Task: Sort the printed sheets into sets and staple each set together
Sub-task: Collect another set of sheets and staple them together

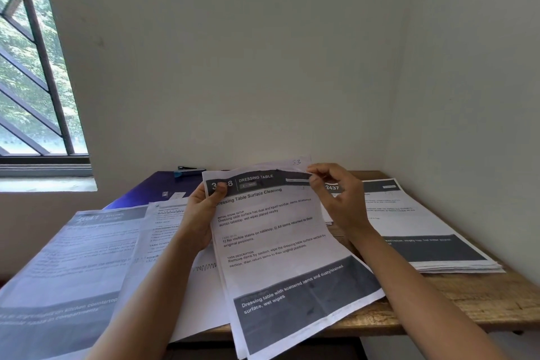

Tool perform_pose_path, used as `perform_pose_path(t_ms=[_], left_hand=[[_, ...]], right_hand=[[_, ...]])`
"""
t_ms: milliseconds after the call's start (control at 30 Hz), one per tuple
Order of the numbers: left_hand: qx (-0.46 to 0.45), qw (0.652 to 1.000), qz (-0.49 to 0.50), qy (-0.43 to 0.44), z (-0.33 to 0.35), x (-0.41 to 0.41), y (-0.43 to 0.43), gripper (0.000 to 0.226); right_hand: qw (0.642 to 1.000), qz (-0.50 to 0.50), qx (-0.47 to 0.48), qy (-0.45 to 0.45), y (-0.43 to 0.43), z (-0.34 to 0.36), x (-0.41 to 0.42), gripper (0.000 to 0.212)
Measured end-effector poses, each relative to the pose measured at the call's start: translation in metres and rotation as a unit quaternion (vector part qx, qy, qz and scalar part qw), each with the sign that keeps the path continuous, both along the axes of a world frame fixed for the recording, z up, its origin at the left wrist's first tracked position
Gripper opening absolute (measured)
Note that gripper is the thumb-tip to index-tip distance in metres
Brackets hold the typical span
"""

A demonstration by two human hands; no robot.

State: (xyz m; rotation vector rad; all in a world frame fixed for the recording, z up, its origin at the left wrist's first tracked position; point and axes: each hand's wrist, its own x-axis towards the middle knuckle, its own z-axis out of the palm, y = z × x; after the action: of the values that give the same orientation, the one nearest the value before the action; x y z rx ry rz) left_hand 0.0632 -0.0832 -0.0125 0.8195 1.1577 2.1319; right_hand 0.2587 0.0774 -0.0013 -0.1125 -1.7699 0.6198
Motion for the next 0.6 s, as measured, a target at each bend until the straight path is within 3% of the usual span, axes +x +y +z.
perform_pose_path(t_ms=[67,167,333,600], left_hand=[[0.000,1.000,-0.003,0.014,0.000,0.001,0.000,0.024],[0.004,1.000,-0.002,0.023,0.000,0.003,0.000,0.022],[-0.004,0.999,0.000,0.036,0.002,0.004,-0.001,0.045],[-0.023,0.999,0.021,0.042,0.000,0.003,0.002,0.006]], right_hand=[[1.000,-0.021,-0.014,-0.009,0.005,0.004,-0.002,0.018],[0.997,-0.043,-0.028,-0.064,0.011,0.010,-0.005,0.016],[0.981,-0.098,0.062,-0.156,0.010,0.020,-0.004,0.026],[0.917,-0.224,0.223,-0.244,0.008,0.022,-0.012,0.051]])
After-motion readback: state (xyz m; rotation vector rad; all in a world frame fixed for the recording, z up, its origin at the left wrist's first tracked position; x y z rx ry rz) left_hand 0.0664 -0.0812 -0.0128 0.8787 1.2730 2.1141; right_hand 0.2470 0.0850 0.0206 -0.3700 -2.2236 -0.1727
